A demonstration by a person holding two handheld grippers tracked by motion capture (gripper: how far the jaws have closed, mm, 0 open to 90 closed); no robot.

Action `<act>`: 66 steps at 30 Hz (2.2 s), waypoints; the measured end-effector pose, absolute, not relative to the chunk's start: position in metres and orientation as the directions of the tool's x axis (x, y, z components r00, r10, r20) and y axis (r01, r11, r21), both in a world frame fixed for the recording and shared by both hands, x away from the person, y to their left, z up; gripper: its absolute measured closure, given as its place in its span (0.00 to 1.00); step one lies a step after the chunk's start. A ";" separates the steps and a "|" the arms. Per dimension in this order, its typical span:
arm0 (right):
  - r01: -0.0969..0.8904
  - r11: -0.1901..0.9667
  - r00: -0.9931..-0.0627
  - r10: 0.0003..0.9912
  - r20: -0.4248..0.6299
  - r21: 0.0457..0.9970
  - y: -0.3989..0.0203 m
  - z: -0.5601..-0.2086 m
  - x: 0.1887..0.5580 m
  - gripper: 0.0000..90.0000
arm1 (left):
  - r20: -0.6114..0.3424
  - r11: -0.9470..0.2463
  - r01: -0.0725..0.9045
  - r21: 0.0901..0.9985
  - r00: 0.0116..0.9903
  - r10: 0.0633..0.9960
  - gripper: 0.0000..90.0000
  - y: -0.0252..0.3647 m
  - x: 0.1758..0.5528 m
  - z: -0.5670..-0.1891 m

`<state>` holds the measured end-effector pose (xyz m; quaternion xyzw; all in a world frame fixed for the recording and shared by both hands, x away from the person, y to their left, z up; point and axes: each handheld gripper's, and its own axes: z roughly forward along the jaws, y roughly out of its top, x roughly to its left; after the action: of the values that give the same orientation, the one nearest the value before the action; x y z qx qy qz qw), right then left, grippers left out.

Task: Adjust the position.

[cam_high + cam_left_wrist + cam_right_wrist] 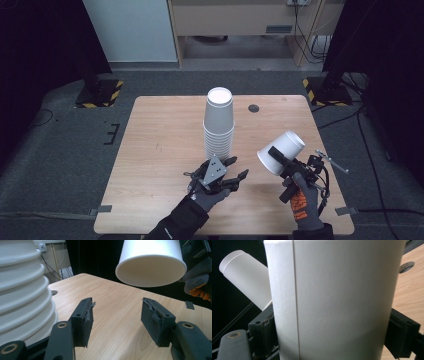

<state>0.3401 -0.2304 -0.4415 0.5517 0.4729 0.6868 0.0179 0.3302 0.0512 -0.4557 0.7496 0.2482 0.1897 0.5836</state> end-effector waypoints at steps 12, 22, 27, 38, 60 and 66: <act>0.503 -0.564 -0.380 0.537 0.753 0.655 -0.231 -0.444 0.341 0.16 | -0.009 -0.190 0.151 0.970 0.805 0.593 0.48 0.032 0.346 -0.461; 0.508 -0.563 -0.373 0.539 0.755 0.652 -0.229 -0.445 0.341 0.16 | -0.022 -0.164 0.146 0.976 0.808 0.588 0.48 0.023 0.358 -0.460; 0.506 -0.560 -0.377 0.539 0.753 0.655 -0.228 -0.446 0.342 0.16 | -0.016 -0.156 0.131 0.979 0.812 0.583 0.49 0.017 0.363 -0.460; 0.519 -0.559 -0.378 0.528 0.761 0.646 -0.228 -0.446 0.342 0.16 | -0.024 -0.129 0.122 0.984 0.810 0.586 0.51 0.004 0.369 -0.465; 0.547 -0.548 -0.377 0.514 0.771 0.633 -0.223 -0.450 0.343 0.16 | -0.004 -0.104 0.081 0.991 0.805 0.593 0.71 -0.009 0.375 -0.465; 0.549 -0.541 -0.376 0.522 0.766 0.637 -0.222 -0.452 0.344 0.16 | 0.020 -0.124 0.068 0.990 0.804 0.595 0.83 -0.009 0.372 -0.466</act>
<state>0.3437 -0.2221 -0.4521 0.5587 0.4789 0.6770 -0.0099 0.3723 -0.0090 -0.4659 0.7190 0.2303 0.2125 0.6203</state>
